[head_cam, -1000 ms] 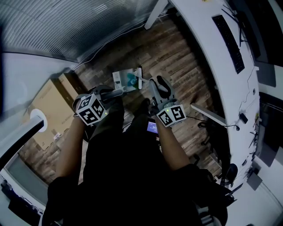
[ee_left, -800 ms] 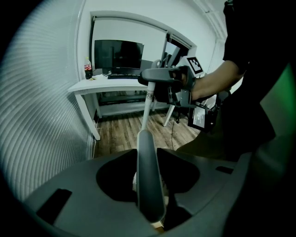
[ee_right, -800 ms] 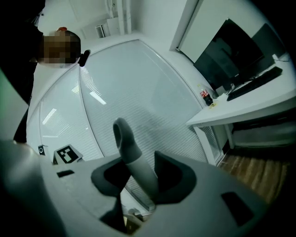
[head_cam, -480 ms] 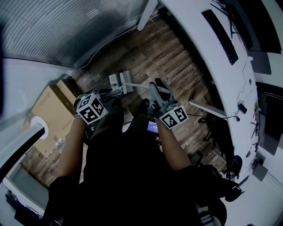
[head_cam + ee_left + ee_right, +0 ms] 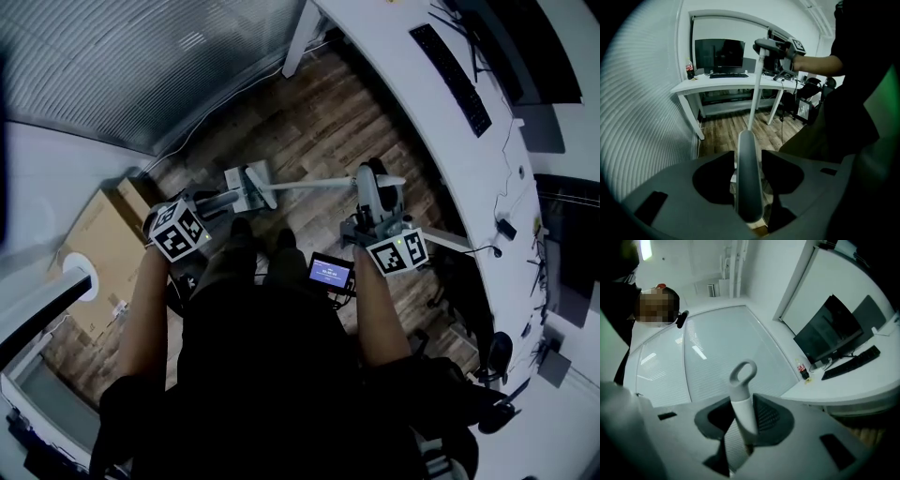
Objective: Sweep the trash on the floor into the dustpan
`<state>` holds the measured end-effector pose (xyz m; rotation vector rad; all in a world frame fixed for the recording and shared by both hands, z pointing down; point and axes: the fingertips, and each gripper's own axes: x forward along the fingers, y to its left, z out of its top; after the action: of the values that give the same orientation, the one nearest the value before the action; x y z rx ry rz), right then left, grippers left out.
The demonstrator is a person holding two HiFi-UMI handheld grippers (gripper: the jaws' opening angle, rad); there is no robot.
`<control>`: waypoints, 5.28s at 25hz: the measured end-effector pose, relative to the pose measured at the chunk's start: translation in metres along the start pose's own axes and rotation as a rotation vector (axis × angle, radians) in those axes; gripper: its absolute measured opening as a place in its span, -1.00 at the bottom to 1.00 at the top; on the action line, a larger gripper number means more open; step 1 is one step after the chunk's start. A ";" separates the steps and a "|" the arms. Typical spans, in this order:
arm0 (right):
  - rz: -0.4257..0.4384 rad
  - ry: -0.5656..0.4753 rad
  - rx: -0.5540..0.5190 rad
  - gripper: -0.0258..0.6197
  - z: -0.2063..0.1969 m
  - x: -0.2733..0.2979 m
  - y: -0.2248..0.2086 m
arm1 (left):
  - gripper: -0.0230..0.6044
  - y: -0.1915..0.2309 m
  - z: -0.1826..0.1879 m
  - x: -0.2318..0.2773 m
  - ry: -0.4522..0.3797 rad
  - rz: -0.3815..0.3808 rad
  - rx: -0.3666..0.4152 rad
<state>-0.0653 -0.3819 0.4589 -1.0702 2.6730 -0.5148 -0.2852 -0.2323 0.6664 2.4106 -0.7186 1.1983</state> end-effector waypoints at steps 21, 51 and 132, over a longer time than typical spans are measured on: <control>0.154 0.039 -0.321 -0.64 0.128 -0.068 -0.016 | -0.94 -0.018 0.184 -0.208 -1.109 0.502 -0.366; 0.119 0.063 -0.273 -0.67 0.089 -0.192 0.015 | -0.95 -0.133 0.183 -0.217 -1.115 0.638 -0.372; 0.021 0.117 -0.292 -0.70 0.052 -0.442 0.127 | -0.95 -0.426 0.117 -0.206 -0.981 0.684 -0.395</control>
<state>0.1877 0.0003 0.3915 -1.1142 2.9253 -0.1898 -0.0692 0.1097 0.3953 2.3429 -1.9414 -0.1192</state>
